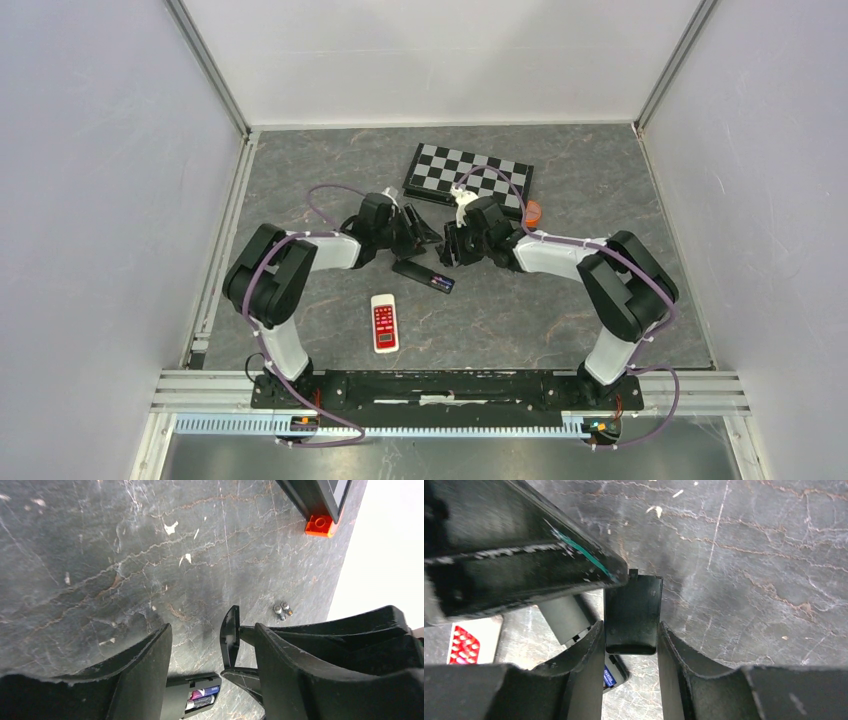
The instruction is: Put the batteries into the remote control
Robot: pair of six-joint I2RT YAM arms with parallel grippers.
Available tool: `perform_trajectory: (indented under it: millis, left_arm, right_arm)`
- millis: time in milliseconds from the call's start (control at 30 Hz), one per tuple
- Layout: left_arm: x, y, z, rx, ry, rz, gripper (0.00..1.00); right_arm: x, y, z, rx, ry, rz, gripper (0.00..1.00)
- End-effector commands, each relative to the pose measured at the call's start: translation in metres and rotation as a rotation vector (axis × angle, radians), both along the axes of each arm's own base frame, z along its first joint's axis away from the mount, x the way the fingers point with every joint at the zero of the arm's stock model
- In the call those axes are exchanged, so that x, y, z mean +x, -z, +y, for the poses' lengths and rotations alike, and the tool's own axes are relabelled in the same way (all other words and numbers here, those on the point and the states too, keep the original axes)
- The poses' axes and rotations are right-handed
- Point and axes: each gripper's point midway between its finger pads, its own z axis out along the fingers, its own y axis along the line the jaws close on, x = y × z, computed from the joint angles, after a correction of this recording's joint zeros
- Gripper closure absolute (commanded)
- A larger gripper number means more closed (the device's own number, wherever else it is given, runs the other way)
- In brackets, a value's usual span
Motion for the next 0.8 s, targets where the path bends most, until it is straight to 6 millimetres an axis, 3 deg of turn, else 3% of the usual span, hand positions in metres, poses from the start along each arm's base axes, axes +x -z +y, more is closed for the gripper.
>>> perform_trajectory:
  millis: [0, 167, 433, 500, 600, 667, 767]
  left_arm:
    - [-0.003, -0.006, -0.011, -0.031, 0.016, 0.011, 0.36]
    - [-0.01, -0.001, -0.018, -0.031, 0.032, 0.031, 0.48]
    - [-0.014, -0.009, -0.019, -0.053, 0.032, 0.036, 0.88]
    - [-0.014, -0.012, -0.019, -0.052, 0.028, 0.042, 0.98]
    - [-0.016, -0.021, -0.017, -0.051, 0.019, 0.048, 0.98]
    - [-0.019, -0.026, -0.015, -0.045, 0.012, 0.068, 0.98]
    - [-0.026, -0.035, -0.011, -0.02, 0.006, 0.118, 0.98]
  right_arm:
    - [0.009, -0.038, 0.02, 0.129, -0.042, -0.096, 0.62]
    - [0.007, -0.04, 0.024, 0.153, -0.056, -0.095, 0.62]
    - [0.01, -0.043, 0.027, 0.153, -0.077, -0.117, 0.59]
    - [0.008, -0.046, 0.023, 0.112, -0.13, -0.162, 0.5]
    - [0.002, -0.059, 0.004, 0.061, -0.167, -0.291, 0.27]
    - [-0.005, -0.076, -0.006, 0.051, -0.223, -0.412, 0.19]
    - [-0.024, -0.093, -0.012, 0.071, -0.324, -0.564, 0.16]
